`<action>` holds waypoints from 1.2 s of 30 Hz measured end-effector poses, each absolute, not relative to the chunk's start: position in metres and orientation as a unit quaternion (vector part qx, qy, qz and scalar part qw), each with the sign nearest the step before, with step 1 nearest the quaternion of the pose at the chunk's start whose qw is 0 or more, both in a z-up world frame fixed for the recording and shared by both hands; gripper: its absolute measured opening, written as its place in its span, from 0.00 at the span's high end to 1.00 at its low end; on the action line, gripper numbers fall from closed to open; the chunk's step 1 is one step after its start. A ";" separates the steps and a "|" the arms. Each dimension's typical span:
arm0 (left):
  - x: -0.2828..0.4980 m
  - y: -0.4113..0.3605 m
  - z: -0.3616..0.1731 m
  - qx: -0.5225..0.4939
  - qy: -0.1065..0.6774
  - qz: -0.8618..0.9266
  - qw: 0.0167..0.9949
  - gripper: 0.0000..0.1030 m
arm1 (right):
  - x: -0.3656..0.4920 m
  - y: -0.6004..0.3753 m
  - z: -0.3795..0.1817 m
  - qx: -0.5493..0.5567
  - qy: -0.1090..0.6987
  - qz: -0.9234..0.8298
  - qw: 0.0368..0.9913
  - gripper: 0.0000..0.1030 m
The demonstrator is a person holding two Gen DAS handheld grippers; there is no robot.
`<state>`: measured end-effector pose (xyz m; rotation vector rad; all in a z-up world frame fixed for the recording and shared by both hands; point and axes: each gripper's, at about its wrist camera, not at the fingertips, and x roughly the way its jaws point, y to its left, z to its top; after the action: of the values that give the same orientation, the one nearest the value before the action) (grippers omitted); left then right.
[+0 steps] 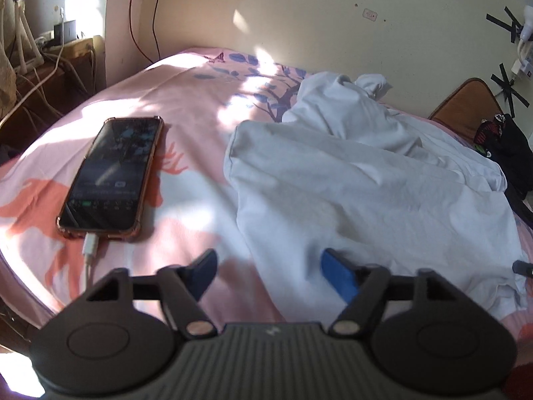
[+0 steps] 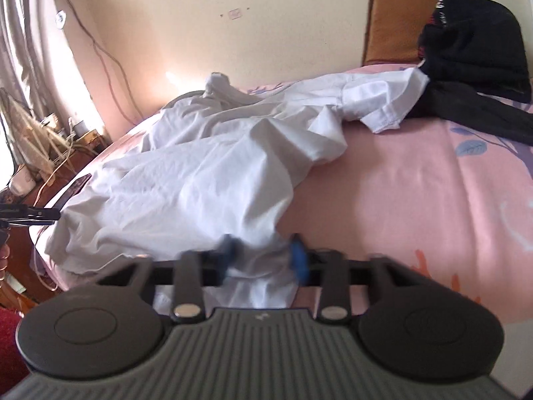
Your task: Fold small clothes
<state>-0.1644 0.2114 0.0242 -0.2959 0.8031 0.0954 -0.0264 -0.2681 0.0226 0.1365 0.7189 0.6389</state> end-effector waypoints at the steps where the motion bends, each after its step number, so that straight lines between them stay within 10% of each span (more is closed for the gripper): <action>1: -0.164 0.207 0.021 -0.142 0.397 0.034 0.906 0.88 | -0.033 -0.272 0.031 0.078 0.338 0.311 0.885 0.93; 7: -0.183 0.165 0.042 -0.086 0.365 -0.079 0.924 0.95 | -0.079 -0.319 0.100 0.037 0.245 0.315 0.916 0.93; 12: -0.185 0.156 0.040 -0.029 0.372 -0.085 0.924 0.52 | -0.089 -0.337 0.104 -0.057 0.313 0.287 0.903 0.75; 14: -0.182 0.170 0.042 -0.047 0.366 -0.068 0.927 0.52 | -0.077 -0.340 0.103 -0.068 0.306 0.232 0.921 0.57; 22: -0.159 0.208 0.048 -0.128 0.267 -0.008 0.955 0.51 | 0.000 -0.238 0.140 -0.032 0.225 0.322 0.919 0.55; 27: -0.124 0.194 0.034 -0.166 0.242 -0.055 0.955 0.51 | 0.070 -0.101 0.138 -0.036 0.265 0.389 0.882 0.47; 31: -0.106 0.168 0.024 -0.139 0.239 -0.095 0.956 0.51 | 0.129 0.000 0.135 -0.045 0.302 0.398 0.865 0.21; 36: -0.094 0.152 0.004 -0.119 0.268 -0.109 0.950 0.52 | 0.196 0.100 0.102 -0.092 0.369 0.350 0.856 0.19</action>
<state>-0.0936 0.1517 0.0038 -0.2418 0.5446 -0.2215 0.1965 0.1001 0.1020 -0.1931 0.7756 0.7363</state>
